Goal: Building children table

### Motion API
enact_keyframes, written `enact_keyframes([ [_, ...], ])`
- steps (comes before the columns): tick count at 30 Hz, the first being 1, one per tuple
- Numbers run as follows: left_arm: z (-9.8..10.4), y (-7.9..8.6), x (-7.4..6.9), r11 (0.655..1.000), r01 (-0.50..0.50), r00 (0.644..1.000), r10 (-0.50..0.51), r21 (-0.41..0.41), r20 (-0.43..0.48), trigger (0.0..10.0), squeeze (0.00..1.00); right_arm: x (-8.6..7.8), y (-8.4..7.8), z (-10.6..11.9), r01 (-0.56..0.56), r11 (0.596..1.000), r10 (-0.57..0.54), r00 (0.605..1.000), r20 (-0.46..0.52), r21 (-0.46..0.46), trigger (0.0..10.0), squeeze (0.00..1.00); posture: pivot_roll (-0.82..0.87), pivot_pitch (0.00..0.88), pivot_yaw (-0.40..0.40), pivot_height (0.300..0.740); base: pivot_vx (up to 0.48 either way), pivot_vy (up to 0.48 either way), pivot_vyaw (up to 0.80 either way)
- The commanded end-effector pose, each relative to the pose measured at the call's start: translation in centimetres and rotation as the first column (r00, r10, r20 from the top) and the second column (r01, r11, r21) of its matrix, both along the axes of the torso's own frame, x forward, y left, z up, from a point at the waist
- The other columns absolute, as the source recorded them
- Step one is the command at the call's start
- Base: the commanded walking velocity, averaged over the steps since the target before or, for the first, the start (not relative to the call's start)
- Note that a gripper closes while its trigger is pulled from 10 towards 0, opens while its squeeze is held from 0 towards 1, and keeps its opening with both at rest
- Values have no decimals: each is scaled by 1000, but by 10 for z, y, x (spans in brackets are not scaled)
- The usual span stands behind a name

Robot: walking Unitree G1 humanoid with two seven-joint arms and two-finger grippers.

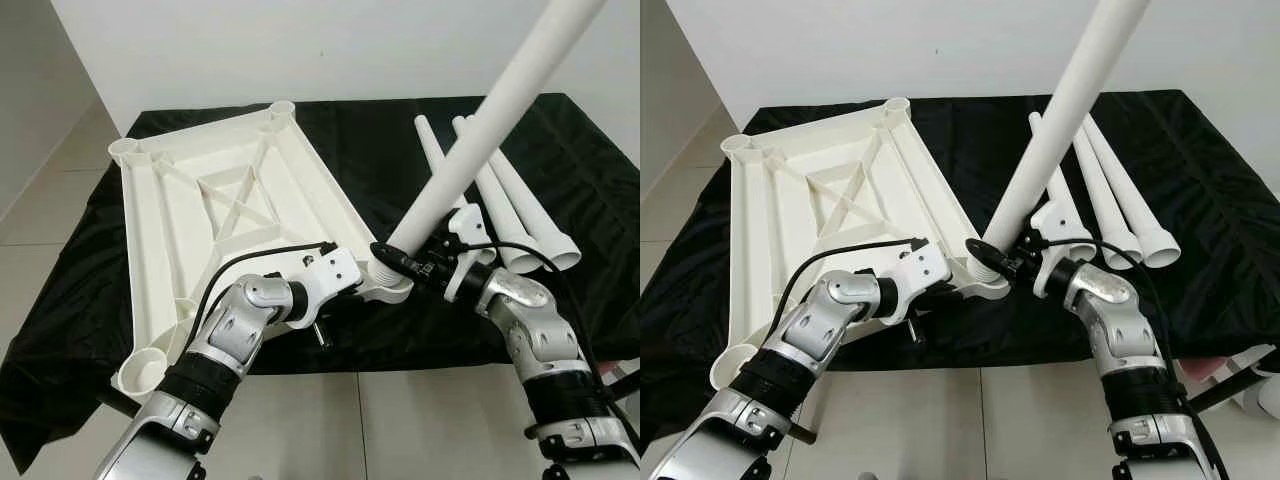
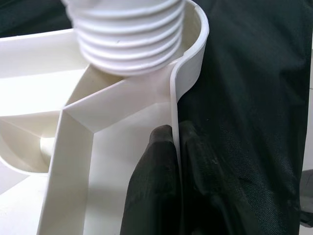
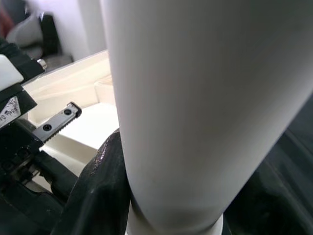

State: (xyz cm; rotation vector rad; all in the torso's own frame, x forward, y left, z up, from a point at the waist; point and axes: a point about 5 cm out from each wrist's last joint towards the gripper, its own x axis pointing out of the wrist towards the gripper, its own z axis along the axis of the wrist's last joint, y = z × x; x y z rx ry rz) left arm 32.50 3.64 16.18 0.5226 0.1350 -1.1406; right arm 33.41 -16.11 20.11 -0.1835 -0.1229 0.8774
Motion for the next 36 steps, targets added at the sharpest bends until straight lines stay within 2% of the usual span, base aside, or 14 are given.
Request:
enact_keyframes([
  [1,17,-1,4,995,-65,991,73,-75,116,10000,0,1,3,-13,-16,998,13,998,-59,-53,10000,0,-121,115,72,740,0,0,0],
  [4,18,-2,4,995,-66,990,75,-79,119,10000,0,5,2,-15,-24,995,17,997,-69,-95,10000,0,-117,112,64,740,0,0,0],
  [18,18,-1,4,994,-70,989,80,-85,126,10000,0,8,-13,-4,-5,997,1,998,-66,-71,10000,0,-122,112,63,740,0,0,0],
  [25,19,-1,5,994,-67,989,77,-84,124,10000,0,4,-23,0,-70,988,53,991,-122,-137,10000,0,-128,126,71,740,0,0,0],
  [30,19,-1,5,994,-68,989,78,-84,123,10000,0,3,-24,1,-93,984,71,988,-138,-154,10000,0,-129,128,70,740,0,0,0],
  [36,19,0,5,993,-74,989,84,-87,123,10000,0,1,-8,-2,-123,987,109,985,-131,-107,10000,0,-123,130,67,740,0,0,0],
])
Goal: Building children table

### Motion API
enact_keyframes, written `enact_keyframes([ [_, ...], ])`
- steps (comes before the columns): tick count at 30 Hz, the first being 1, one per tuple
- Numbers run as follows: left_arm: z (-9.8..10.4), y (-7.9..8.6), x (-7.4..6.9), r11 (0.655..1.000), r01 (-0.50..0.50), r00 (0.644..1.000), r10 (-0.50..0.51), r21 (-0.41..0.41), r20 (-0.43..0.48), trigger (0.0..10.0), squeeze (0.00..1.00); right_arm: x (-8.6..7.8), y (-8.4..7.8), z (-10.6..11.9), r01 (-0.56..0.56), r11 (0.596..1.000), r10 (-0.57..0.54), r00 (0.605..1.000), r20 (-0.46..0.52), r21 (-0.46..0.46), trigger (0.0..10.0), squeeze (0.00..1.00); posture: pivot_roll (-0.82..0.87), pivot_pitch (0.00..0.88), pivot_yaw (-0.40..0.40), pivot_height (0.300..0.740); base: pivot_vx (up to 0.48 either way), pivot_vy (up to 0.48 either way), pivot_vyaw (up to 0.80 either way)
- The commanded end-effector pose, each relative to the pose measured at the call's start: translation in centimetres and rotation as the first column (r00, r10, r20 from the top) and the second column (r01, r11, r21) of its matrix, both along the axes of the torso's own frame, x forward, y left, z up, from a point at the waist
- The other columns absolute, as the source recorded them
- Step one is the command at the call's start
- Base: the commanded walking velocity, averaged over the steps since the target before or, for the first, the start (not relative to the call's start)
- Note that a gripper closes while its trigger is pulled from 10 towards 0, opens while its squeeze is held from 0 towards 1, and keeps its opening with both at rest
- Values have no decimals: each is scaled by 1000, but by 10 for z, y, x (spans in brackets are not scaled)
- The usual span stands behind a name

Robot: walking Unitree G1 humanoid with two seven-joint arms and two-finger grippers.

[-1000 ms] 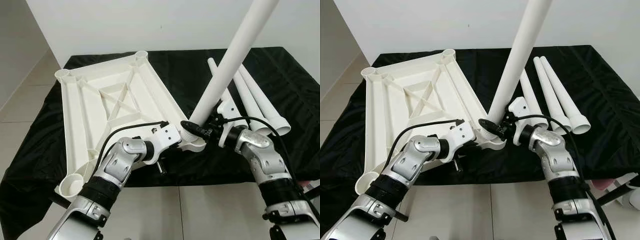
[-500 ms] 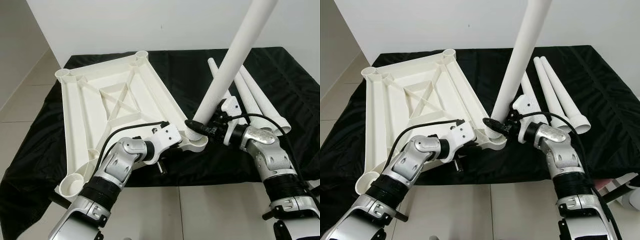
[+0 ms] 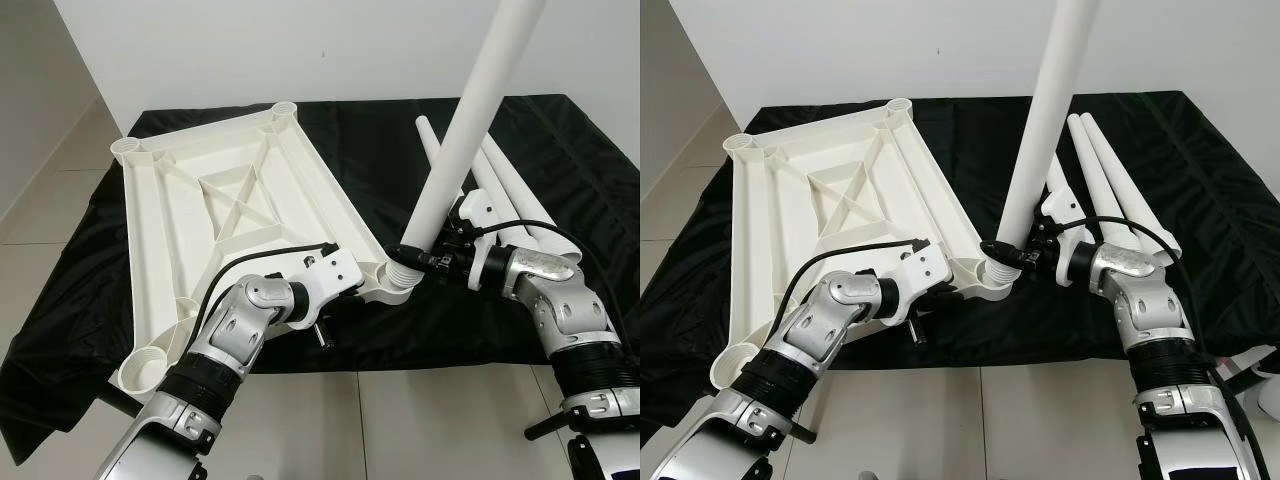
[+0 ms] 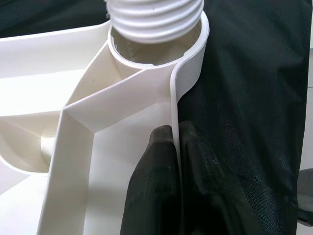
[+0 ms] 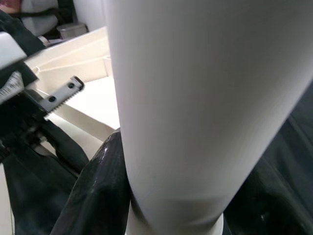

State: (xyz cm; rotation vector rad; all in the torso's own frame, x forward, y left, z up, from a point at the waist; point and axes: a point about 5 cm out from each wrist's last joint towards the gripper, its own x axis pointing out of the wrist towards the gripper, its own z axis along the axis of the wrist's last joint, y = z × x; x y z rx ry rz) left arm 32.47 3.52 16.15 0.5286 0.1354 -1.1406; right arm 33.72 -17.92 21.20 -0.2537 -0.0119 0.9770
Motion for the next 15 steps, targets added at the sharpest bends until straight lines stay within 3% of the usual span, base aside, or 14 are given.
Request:
enact_keyframes([
  [1,19,1,6,993,-74,989,85,-92,120,10000,0,-3,12,-14,-31,999,32,998,-53,4,10000,0,-124,129,69,740,0,0,0],
  [8,20,1,5,993,-70,989,81,-90,122,10000,0,-4,26,-18,-53,998,54,996,-68,20,10000,0,-121,131,73,740,0,0,0],
  [15,19,2,5,994,-71,989,81,-88,120,10000,0,1,17,-20,-8,999,6,997,-72,-31,10000,0,-117,131,68,740,0,0,0],
])
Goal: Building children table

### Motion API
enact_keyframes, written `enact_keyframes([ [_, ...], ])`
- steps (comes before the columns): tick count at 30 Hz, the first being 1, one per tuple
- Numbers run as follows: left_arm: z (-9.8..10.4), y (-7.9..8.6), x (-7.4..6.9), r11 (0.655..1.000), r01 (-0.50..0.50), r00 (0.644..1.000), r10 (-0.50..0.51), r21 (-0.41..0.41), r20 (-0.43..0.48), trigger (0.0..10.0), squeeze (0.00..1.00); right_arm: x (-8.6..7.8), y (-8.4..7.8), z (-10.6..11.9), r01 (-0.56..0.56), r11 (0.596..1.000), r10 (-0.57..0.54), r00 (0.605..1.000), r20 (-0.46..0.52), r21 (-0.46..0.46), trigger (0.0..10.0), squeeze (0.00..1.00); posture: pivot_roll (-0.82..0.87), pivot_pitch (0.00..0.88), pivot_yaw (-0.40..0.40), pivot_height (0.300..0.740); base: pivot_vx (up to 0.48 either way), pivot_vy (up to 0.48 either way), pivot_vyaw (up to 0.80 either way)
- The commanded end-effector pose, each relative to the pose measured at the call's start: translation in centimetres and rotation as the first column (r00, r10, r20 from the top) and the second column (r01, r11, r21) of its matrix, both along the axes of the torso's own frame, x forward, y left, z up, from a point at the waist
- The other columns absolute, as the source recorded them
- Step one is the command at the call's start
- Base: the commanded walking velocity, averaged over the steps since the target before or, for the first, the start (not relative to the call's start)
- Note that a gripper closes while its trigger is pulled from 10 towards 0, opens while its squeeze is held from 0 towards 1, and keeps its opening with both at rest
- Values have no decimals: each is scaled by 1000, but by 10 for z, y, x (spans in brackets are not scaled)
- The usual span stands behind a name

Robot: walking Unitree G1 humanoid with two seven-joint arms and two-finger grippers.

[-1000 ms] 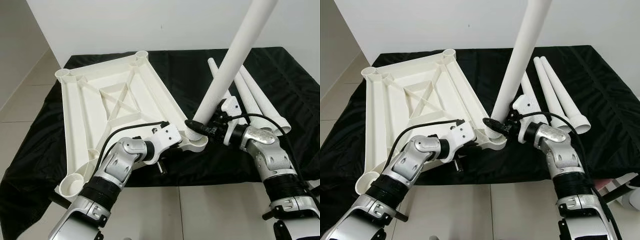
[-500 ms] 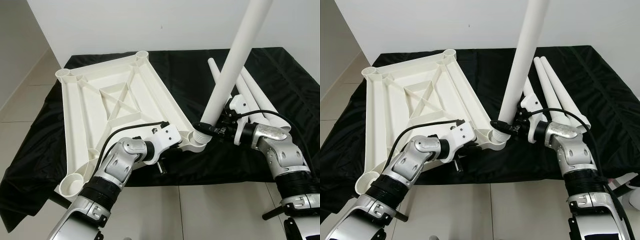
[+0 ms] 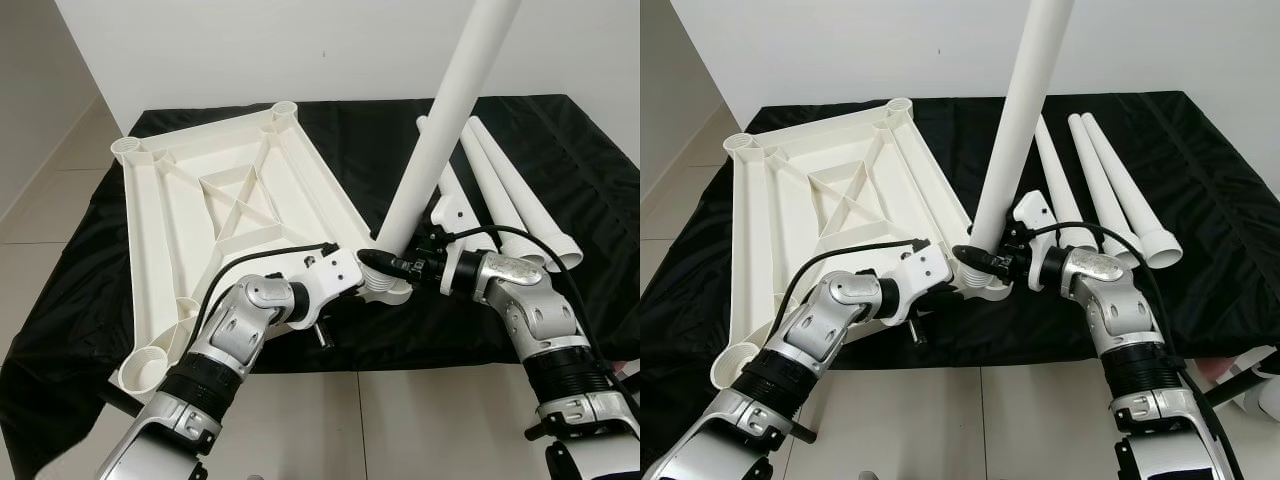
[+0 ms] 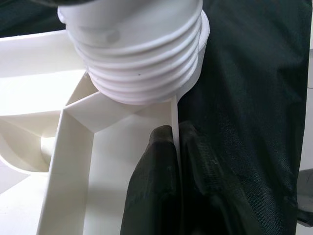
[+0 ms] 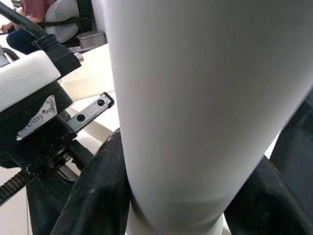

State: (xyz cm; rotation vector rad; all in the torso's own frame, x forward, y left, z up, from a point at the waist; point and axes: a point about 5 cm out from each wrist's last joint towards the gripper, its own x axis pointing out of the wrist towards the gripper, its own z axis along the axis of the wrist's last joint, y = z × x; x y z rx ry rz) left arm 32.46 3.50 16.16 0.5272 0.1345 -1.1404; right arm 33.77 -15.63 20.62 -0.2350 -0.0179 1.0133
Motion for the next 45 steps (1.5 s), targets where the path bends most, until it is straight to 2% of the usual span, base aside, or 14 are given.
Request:
enact_keyframes([
  [1,18,2,5,994,-72,989,82,-86,120,10000,0,1,-9,-13,34,998,-37,997,-61,-51,10000,0,-117,131,68,740,0,0,0],
  [4,18,2,4,994,-72,989,82,-86,119,10000,0,1,-10,-12,38,998,-41,997,-59,-51,10000,0,-117,131,68,740,0,0,0],
  [5,18,2,4,994,-72,989,82,-87,119,10000,0,2,-17,-11,49,996,-54,997,-58,-77,10000,0,-122,125,67,740,0,0,0],
  [7,18,2,4,994,-72,989,82,-87,119,10000,0,2,-17,-11,49,996,-54,997,-58,-77,10000,0,-122,125,67,740,0,0,0],
  [10,18,1,4,994,-69,989,80,-89,121,10000,0,0,-26,-6,47,993,-54,997,-62,-110,10000,0,-125,120,67,740,0,0,0],
  [18,18,0,3,994,-63,990,74,-88,121,10000,0,-3,-32,-4,22,990,-33,997,-76,-138,10000,0,-130,118,69,740,0,0,0],
  [22,18,-1,3,994,-60,990,71,-88,121,10000,0,-4,-28,-6,12,990,-24,997,-78,-140,10000,0,-129,116,69,740,0,0,0],
  [25,18,-1,3,994,-62,990,72,-90,121,10000,0,-3,-15,-12,23,988,-33,997,-63,-153,10000,0,-127,118,68,740,0,0,0],
  [29,18,1,4,994,-68,990,79,-91,121,10000,0,-4,-8,-16,25,987,-31,999,-33,-161,10000,0,-122,121,66,740,0,0,0],
  [34,17,2,4,993,-74,989,84,-89,119,10000,0,-2,-5,-16,64,985,-62,998,15,-158,10000,0,-120,128,67,740,0,0,0],
  [45,18,1,4,994,-69,990,79,-88,117,10000,0,9,1,-12,112,982,-110,994,19,-154,10000,0,-125,136,75,740,0,0,0],
])
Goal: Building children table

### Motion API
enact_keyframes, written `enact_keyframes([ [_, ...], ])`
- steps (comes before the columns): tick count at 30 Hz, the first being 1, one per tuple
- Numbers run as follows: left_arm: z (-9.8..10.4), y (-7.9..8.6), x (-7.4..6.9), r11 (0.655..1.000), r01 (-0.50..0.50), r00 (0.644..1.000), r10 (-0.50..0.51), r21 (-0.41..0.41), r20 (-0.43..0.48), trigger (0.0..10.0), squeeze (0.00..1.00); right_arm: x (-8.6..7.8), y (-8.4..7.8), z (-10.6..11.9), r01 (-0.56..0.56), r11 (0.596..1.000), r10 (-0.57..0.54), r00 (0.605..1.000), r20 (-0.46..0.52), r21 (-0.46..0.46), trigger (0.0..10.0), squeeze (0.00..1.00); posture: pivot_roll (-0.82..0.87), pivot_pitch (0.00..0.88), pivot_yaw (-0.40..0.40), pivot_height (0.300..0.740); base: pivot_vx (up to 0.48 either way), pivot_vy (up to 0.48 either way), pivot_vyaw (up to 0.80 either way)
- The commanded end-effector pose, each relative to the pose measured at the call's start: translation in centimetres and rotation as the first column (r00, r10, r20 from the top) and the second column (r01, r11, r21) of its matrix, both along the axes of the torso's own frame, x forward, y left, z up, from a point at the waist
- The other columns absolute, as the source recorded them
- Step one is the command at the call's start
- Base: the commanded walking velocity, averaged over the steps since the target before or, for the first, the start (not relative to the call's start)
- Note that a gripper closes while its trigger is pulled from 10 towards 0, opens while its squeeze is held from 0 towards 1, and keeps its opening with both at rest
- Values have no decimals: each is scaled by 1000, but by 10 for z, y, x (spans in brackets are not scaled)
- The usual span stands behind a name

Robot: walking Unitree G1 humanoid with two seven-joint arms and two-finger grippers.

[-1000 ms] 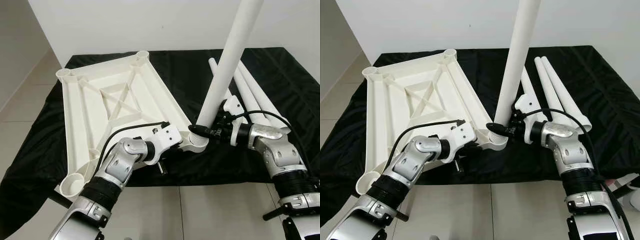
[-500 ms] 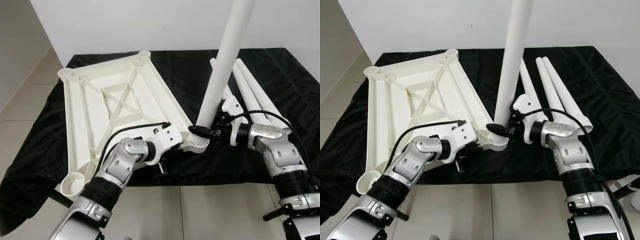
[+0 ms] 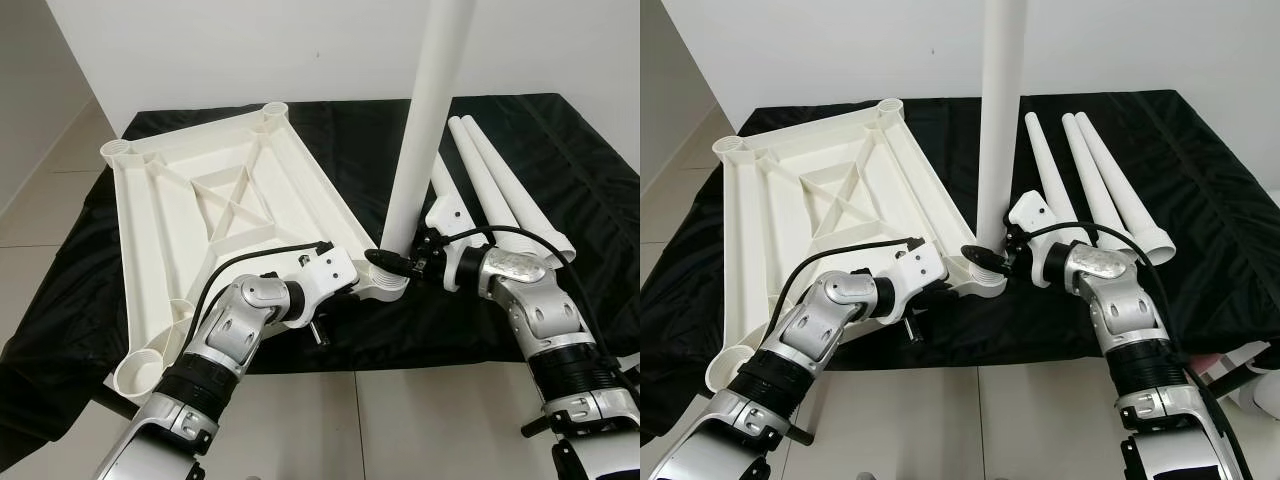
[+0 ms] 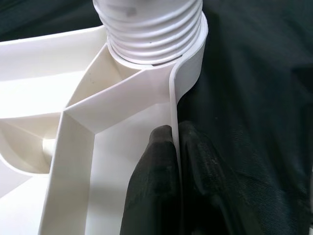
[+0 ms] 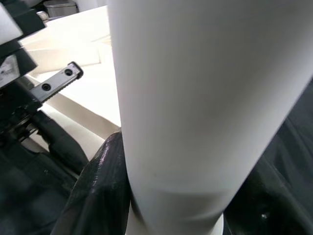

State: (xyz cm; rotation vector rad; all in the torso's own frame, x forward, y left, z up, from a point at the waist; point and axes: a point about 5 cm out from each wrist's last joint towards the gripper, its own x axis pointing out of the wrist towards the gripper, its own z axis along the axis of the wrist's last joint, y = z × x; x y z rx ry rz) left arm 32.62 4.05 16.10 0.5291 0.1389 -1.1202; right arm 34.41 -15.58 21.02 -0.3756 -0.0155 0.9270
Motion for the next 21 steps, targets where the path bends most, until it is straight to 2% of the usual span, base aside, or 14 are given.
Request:
enact_keyframes([
  [1,18,-4,2,995,-48,991,58,-88,116,10000,0,4,1,-15,37,998,-39,997,-60,-41,10000,0,-125,136,75,740,0,0,0],
  [12,19,-3,2,995,-50,991,61,-89,118,10000,0,8,6,-14,15,997,-20,997,-68,-76,10000,0,-119,141,74,740,0,0,0],
  [21,18,-2,2,994,-58,991,68,-91,119,10000,0,1,2,-26,27,997,-34,995,-92,-73,10000,0,-119,141,71,740,0,0,0],
])
